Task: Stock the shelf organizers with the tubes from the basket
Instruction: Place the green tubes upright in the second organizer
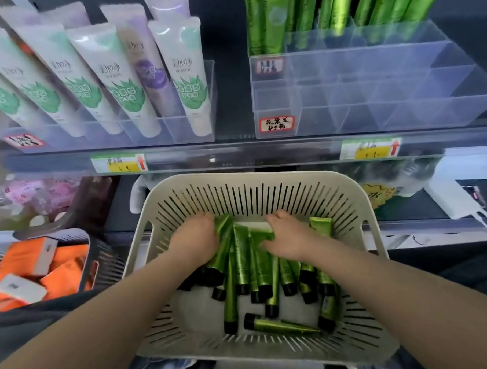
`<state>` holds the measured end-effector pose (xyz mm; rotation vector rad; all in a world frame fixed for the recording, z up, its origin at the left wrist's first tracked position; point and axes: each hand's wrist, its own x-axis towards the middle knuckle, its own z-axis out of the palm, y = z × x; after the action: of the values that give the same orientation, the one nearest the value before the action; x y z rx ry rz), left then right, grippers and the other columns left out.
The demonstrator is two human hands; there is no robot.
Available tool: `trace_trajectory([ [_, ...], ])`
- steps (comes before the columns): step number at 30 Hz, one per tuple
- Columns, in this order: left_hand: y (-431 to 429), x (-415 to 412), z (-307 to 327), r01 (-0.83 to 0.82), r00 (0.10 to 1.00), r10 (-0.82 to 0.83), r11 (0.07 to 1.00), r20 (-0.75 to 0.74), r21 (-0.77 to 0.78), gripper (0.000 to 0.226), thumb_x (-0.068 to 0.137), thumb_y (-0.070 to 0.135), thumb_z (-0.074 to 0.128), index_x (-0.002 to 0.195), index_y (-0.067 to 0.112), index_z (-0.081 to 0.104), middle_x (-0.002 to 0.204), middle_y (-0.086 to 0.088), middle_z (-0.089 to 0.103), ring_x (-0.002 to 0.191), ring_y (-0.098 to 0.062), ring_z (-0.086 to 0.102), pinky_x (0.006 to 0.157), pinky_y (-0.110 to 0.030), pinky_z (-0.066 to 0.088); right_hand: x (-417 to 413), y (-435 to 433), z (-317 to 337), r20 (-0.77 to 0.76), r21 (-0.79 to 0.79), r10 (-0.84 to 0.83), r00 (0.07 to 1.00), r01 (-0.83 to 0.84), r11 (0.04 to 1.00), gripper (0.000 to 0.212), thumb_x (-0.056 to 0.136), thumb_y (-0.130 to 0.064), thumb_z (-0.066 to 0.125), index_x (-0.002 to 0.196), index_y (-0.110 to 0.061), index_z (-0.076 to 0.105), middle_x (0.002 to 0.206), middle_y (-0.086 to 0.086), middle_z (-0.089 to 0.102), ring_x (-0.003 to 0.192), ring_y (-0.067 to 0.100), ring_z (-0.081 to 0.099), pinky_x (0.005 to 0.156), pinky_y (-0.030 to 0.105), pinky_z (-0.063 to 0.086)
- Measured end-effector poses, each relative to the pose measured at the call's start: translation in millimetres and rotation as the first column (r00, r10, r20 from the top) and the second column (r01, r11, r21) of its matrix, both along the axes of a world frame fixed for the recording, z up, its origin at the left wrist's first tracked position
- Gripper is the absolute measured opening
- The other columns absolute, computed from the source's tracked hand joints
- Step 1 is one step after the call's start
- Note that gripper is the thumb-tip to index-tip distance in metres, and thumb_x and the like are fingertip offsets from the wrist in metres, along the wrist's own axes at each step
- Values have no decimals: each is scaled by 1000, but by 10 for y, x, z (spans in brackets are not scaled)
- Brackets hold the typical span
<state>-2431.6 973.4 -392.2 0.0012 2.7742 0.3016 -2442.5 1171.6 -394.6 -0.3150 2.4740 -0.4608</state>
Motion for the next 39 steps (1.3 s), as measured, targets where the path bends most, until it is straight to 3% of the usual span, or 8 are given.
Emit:
trace_trajectory([
  [6,46,-189,-248,-1,999,0,1000,36,12,24,89,31,54,105,12,55,102,-4,56,96,-21,54,86,-36,49,-161,-80,-238,85,-9,9,996,-8,1000,69,85,-29,60,145,-17,27,148,5,28,132,23,34,103,36,36],
  [11,-4,-334,-407,-58,998,57,998,22,12,19,94,26,45,98,11,56,99,-7,60,86,-20,53,75,-29,43,-233,-137,-399,151,-24,30,988,-27,999,73,85,-24,60,148,-16,22,156,4,15,140,24,25,109,33,29],
  [15,-48,-402,-485,-39,999,39,999,34,2,26,95,30,45,101,11,61,101,-9,65,93,-25,58,81,-30,42,-293,-151,-481,181,-4,40,983,-40,999,74,85,-22,61,148,-15,21,157,5,12,141,24,22,109,33,28],
  [21,-79,-447,-607,-12,996,14,1000,92,-13,36,94,44,44,100,15,63,101,-6,66,101,-26,52,91,-36,40,-330,-188,-562,230,29,87,969,-96,995,59,85,-22,60,138,-10,37,139,9,37,122,24,43,96,34,45],
  [28,-39,-451,-587,-113,991,106,991,83,72,30,86,45,60,96,17,66,85,2,62,88,-20,57,70,-28,41,-351,-201,-580,156,14,74,985,-77,997,59,85,-22,64,137,-8,40,141,10,36,127,24,39,101,30,38],
  [31,-21,-445,-570,-137,988,128,984,84,118,39,83,41,66,110,13,65,101,-4,66,95,-22,59,74,-26,40,-367,-184,-584,129,19,52,990,-55,998,48,85,-16,64,130,-6,49,138,11,40,124,24,42,100,29,39],
  [34,-25,-430,-542,-160,986,148,972,77,172,45,83,37,68,118,10,61,112,-7,64,98,-22,58,76,-25,39,-378,-150,-564,130,-10,4,991,-3,1000,56,82,-11,67,134,-9,48,139,10,43,125,23,43,97,26,37],
  [39,-26,-393,-445,-193,981,185,946,54,262,26,82,26,70,104,14,64,97,-1,61,85,-14,52,70,-24,37,-378,-110,-509,120,-62,-54,991,61,996,42,85,-6,62,126,-11,56,129,6,54,115,20,52,82,21,37],
])
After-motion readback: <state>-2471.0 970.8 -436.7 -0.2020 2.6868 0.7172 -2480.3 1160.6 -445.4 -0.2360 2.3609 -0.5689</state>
